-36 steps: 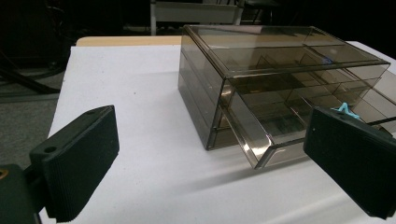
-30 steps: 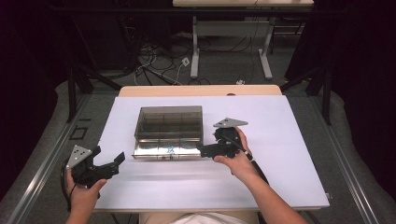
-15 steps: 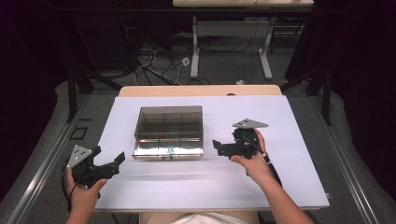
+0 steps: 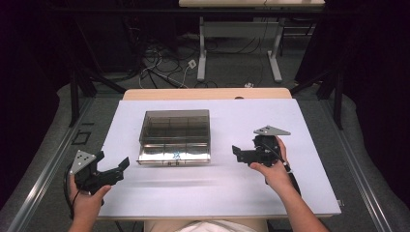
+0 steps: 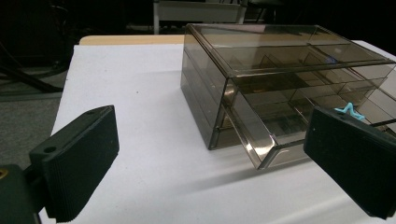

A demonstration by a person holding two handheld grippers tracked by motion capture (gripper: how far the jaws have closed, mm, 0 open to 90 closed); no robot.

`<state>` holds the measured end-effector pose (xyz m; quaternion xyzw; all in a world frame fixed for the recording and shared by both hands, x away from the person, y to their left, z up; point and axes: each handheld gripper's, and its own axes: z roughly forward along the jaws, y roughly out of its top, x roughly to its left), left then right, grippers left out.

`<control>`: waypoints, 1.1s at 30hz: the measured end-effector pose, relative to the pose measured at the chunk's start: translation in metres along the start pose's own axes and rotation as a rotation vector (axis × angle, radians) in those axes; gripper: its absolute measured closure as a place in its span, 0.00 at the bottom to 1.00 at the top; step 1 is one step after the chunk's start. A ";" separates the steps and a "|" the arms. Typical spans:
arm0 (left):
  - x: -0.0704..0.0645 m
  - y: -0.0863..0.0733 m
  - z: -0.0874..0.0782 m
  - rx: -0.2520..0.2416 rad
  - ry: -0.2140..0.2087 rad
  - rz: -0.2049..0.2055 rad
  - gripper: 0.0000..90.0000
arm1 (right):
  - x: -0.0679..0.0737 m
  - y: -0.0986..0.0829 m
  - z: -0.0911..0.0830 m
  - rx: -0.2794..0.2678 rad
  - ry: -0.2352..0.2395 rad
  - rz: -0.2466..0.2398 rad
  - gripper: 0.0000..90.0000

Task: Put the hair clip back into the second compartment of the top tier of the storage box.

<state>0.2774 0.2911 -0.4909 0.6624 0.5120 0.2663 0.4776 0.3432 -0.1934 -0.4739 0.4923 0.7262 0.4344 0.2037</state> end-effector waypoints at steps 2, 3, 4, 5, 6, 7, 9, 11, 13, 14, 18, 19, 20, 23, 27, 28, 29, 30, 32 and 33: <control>0.000 0.000 0.000 0.000 -0.001 -0.001 0.04 | -0.004 -0.002 -0.002 -0.001 -0.007 0.009 0.00; 0.000 0.000 0.000 0.000 -0.001 0.000 0.04 | -0.006 -0.003 -0.002 -0.001 -0.014 0.001 0.00; 0.000 0.000 0.000 -0.001 -0.001 -0.001 0.04 | -0.008 -0.004 -0.003 -0.002 -0.019 0.002 0.00; 0.000 0.000 0.000 -0.001 -0.001 -0.001 0.04 | -0.009 -0.005 -0.004 -0.006 -0.021 0.012 0.00; 0.000 0.000 0.000 0.000 -0.001 -0.001 0.04 | -0.012 -0.006 -0.005 -0.002 -0.030 0.013 0.00; 0.000 0.000 0.000 0.000 -0.001 0.000 0.04 | -0.014 -0.008 -0.006 -0.001 -0.031 0.011 0.00; 0.000 0.000 0.000 0.000 -0.001 -0.001 0.04 | -0.019 -0.011 -0.007 0.001 -0.041 0.013 0.00; 0.000 0.000 0.000 -0.001 -0.001 -0.001 0.04 | -0.023 -0.014 -0.008 -0.002 -0.052 0.020 0.00; 0.000 0.000 0.000 0.000 -0.001 -0.001 0.04 | -0.027 -0.016 -0.010 0.002 -0.057 0.028 0.00; 0.000 0.000 0.000 0.000 -0.001 -0.001 0.04 | -0.029 -0.018 -0.010 0.000 -0.064 0.028 0.00; 0.000 0.000 0.000 0.000 0.000 0.001 0.04 | -0.035 -0.022 -0.011 -0.006 -0.082 0.020 0.00; 0.000 0.000 0.000 0.000 0.000 0.001 0.04 | -0.036 -0.023 -0.012 -0.008 -0.089 0.021 0.00; 0.000 0.000 0.000 0.000 0.000 0.001 0.04 | -0.037 -0.025 -0.012 -0.010 -0.094 0.019 0.00; 0.000 0.000 0.000 0.000 0.000 -0.001 0.04 | -0.043 -0.029 -0.013 -0.015 -0.113 0.028 0.00; 0.000 0.000 0.000 0.000 0.001 0.001 0.04 | -0.051 -0.034 -0.013 -0.021 -0.125 0.051 0.00; 0.000 0.000 0.000 0.001 0.000 0.001 0.04 | -0.053 -0.035 -0.013 -0.021 -0.135 0.054 0.00; 0.000 0.000 0.000 0.001 0.000 0.001 0.04 | -0.055 -0.037 -0.013 -0.023 -0.137 0.059 0.00; -0.001 0.000 0.000 0.001 -0.001 0.001 0.04 | -0.057 -0.037 -0.013 -0.025 -0.141 0.066 0.00; 0.000 0.000 0.000 0.002 -0.002 0.001 0.04 | -0.060 -0.039 -0.012 -0.032 -0.149 0.070 0.00; 0.000 0.000 0.000 0.002 -0.002 0.002 0.04 | -0.061 -0.040 -0.012 -0.035 -0.149 0.070 0.00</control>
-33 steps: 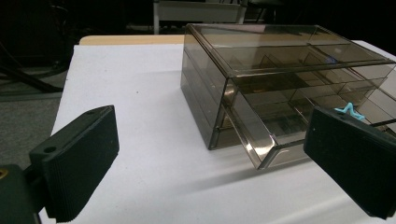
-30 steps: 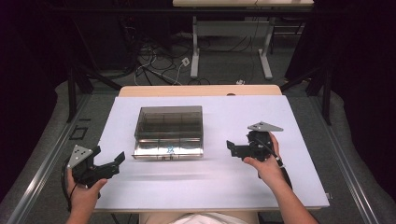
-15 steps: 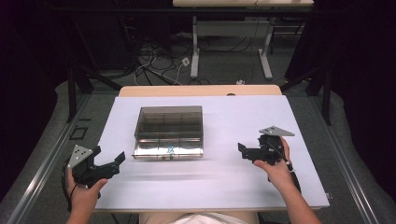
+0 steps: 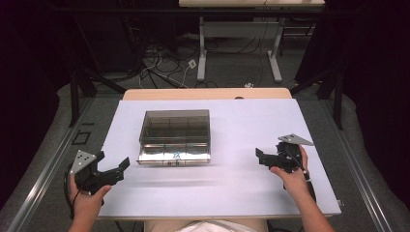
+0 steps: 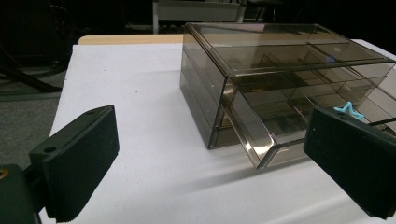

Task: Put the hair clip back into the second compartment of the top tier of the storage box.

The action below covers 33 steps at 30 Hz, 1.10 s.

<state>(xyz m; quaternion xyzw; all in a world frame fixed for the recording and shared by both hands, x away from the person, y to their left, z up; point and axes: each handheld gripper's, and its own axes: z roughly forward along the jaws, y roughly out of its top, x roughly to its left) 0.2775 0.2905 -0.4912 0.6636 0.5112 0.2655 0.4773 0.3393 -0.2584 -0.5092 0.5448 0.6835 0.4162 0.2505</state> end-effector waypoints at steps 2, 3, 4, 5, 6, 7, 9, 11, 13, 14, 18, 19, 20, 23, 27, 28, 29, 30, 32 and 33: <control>0.000 0.000 0.000 -0.001 -0.001 0.000 0.04 | -0.002 -0.002 0.001 -0.003 -0.008 -0.001 0.00; 0.000 0.000 0.000 0.000 -0.001 0.001 0.04 | -0.003 -0.003 0.002 -0.006 -0.016 -0.004 0.00; 0.000 0.000 0.000 0.000 -0.001 0.000 0.04 | -0.004 -0.004 0.002 -0.005 -0.016 -0.005 0.00; 0.000 0.000 0.000 0.000 -0.001 0.000 0.04 | -0.004 -0.005 0.003 -0.005 -0.023 -0.010 0.00; 0.000 0.000 0.000 0.000 -0.002 0.000 0.04 | -0.005 -0.006 0.003 -0.003 -0.022 -0.006 0.00; 0.000 0.000 0.000 0.000 -0.002 0.000 0.04 | -0.005 -0.007 0.003 -0.002 -0.017 0.000 0.00; 0.000 0.000 0.000 0.000 -0.002 0.000 0.04 | -0.006 -0.009 0.004 -0.001 -0.022 0.004 0.00; 0.000 0.000 0.000 0.001 -0.003 0.001 0.04 | -0.007 -0.011 0.004 0.000 -0.018 0.000 0.00; 0.000 0.000 0.000 0.001 -0.003 0.001 0.04 | -0.007 -0.014 0.005 0.003 -0.018 0.002 0.00; 0.000 0.000 0.000 0.001 -0.003 0.001 0.04 | -0.008 -0.015 0.006 0.008 -0.023 0.003 0.00; 0.000 0.000 0.000 0.003 -0.004 0.002 0.04 | -0.011 -0.018 0.008 0.008 -0.037 0.003 0.00; 0.000 0.000 0.001 0.003 -0.004 0.002 0.04 | -0.012 -0.018 0.008 0.006 -0.039 0.002 0.00; 0.000 0.000 0.001 0.003 -0.004 0.003 0.04 | -0.013 -0.019 0.009 0.004 -0.040 0.001 0.00; 0.000 0.000 0.000 0.003 -0.005 0.003 0.04 | -0.015 -0.022 0.010 0.008 -0.049 0.006 0.00; 0.000 0.000 0.000 0.003 -0.004 0.002 0.04 | -0.017 -0.024 0.011 0.003 -0.052 0.012 0.00; 0.001 0.000 0.000 0.003 -0.004 0.003 0.04 | -0.017 -0.024 0.011 0.002 -0.054 0.012 0.00; 0.001 0.000 0.000 0.003 -0.004 0.003 0.04 | -0.017 -0.025 0.011 0.002 -0.058 0.011 0.00; 0.001 0.000 0.000 0.003 -0.004 0.003 0.04 | -0.017 -0.025 0.011 0.002 -0.057 0.012 0.00; 0.001 0.000 0.000 0.003 -0.004 0.003 0.04 | -0.017 -0.026 0.012 0.006 -0.054 0.012 0.00; 0.001 0.000 0.000 0.003 -0.004 0.003 0.04 | -0.017 -0.026 0.012 0.008 -0.053 0.011 0.00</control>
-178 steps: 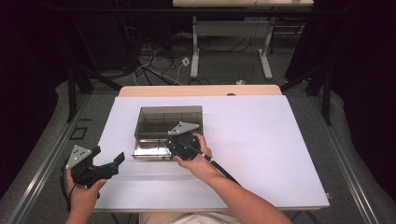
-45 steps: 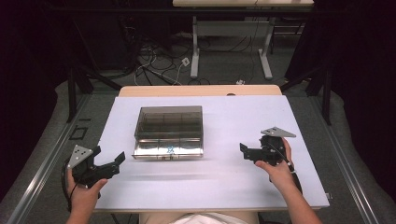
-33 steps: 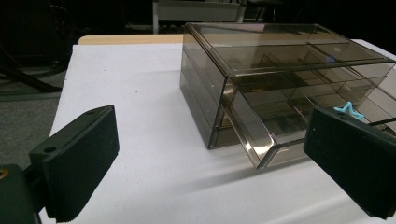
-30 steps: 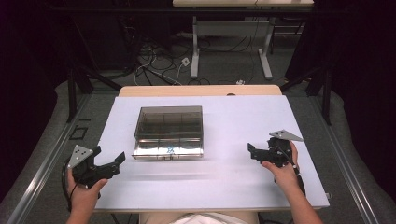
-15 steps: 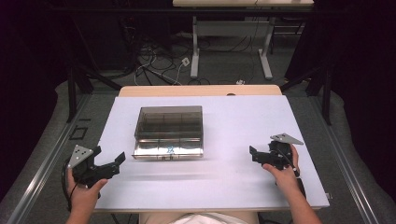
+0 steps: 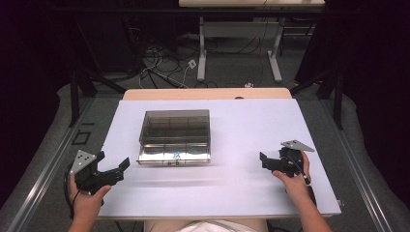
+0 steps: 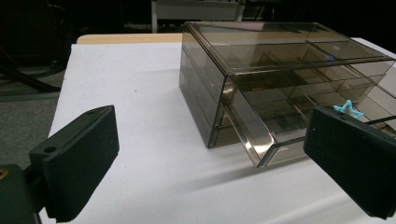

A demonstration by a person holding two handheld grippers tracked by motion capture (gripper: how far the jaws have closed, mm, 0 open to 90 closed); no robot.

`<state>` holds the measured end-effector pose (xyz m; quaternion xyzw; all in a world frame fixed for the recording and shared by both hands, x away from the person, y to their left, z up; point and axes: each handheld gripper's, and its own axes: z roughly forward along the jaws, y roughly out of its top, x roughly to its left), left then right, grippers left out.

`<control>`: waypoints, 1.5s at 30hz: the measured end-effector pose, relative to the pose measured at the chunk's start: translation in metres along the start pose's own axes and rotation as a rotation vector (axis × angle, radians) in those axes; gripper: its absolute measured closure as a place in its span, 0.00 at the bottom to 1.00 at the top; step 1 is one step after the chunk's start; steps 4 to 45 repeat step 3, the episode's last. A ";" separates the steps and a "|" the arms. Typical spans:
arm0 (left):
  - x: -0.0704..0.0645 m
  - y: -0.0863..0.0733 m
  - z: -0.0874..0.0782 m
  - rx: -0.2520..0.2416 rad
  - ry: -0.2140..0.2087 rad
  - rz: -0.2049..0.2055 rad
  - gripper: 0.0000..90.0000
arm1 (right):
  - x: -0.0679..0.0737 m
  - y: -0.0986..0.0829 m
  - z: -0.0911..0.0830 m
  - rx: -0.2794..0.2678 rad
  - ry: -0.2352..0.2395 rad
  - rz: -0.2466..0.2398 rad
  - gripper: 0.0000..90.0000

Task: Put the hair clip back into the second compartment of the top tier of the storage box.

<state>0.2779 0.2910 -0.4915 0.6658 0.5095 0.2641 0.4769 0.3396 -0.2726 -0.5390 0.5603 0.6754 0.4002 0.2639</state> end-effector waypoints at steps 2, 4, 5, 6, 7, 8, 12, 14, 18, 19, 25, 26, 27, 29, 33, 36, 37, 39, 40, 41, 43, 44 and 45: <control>0.000 0.000 0.000 0.001 0.000 0.000 0.04 | 0.000 0.000 0.000 0.002 0.003 0.000 0.00; 0.000 0.000 0.000 0.001 0.000 0.000 0.04 | -0.001 0.000 -0.001 0.000 0.000 -0.008 0.00; 0.000 0.000 0.000 0.001 0.000 0.000 0.04 | -0.001 0.000 -0.001 0.000 0.000 -0.008 0.00; 0.000 0.000 0.000 0.001 0.000 0.000 0.04 | -0.001 0.000 -0.001 0.000 0.000 -0.008 0.00; 0.000 0.000 0.000 0.001 0.000 0.000 0.04 | -0.001 0.000 -0.001 0.000 0.000 -0.008 0.00; 0.000 0.000 0.000 0.001 0.000 0.000 0.04 | -0.001 0.000 -0.001 0.000 0.000 -0.008 0.00; 0.000 0.000 0.000 0.001 0.000 0.000 0.04 | -0.001 0.000 -0.001 0.000 0.000 -0.008 0.00; 0.000 0.000 0.000 0.001 0.000 0.000 0.04 | -0.001 0.000 -0.001 0.000 0.000 -0.008 0.00; 0.000 0.000 0.000 0.001 0.000 0.000 0.04 | -0.001 0.000 -0.001 0.000 0.000 -0.008 0.00; 0.000 0.000 0.000 0.001 0.000 0.000 0.04 | -0.001 0.000 -0.001 0.000 0.000 -0.008 0.00; 0.000 0.000 0.000 0.001 0.000 0.000 0.04 | -0.001 0.000 -0.001 0.000 0.000 -0.008 0.00; 0.000 0.000 0.000 0.001 0.000 0.000 0.04 | -0.001 0.000 -0.001 0.000 0.000 -0.008 0.00; 0.000 0.000 0.000 0.001 0.000 0.000 0.04 | -0.001 0.000 -0.001 0.000 0.000 -0.008 0.00; 0.000 0.000 0.000 0.001 0.000 0.000 0.04 | -0.001 0.000 -0.001 0.000 0.000 -0.008 0.00; 0.000 0.000 0.000 0.001 0.000 0.000 0.04 | -0.001 0.000 -0.001 0.000 0.000 -0.008 0.00; 0.000 0.000 0.000 0.001 0.000 0.000 0.04 | -0.001 0.000 -0.001 0.000 0.000 -0.008 0.00; 0.000 0.000 0.000 0.001 0.000 0.000 0.04 | -0.001 0.000 -0.001 0.000 0.000 -0.008 0.00; 0.000 0.000 0.000 0.001 0.000 0.000 0.04 | -0.001 0.000 -0.001 0.000 0.000 -0.008 0.00; 0.000 0.000 0.000 0.001 0.000 0.000 0.04 | -0.001 0.000 -0.001 0.000 0.000 -0.008 0.00; 0.000 0.000 0.000 0.001 0.000 0.000 0.04 | -0.001 0.000 -0.001 0.000 0.000 -0.008 0.00; 0.000 0.000 0.000 0.001 0.000 0.000 0.04 | -0.001 0.000 -0.001 0.000 0.000 -0.008 0.00; 0.000 0.000 0.000 0.001 0.000 0.000 0.04 | -0.001 0.000 -0.001 0.000 0.000 -0.008 0.00; 0.000 0.000 0.000 0.001 0.000 0.000 0.04 | -0.001 0.000 -0.001 0.000 0.000 -0.008 0.00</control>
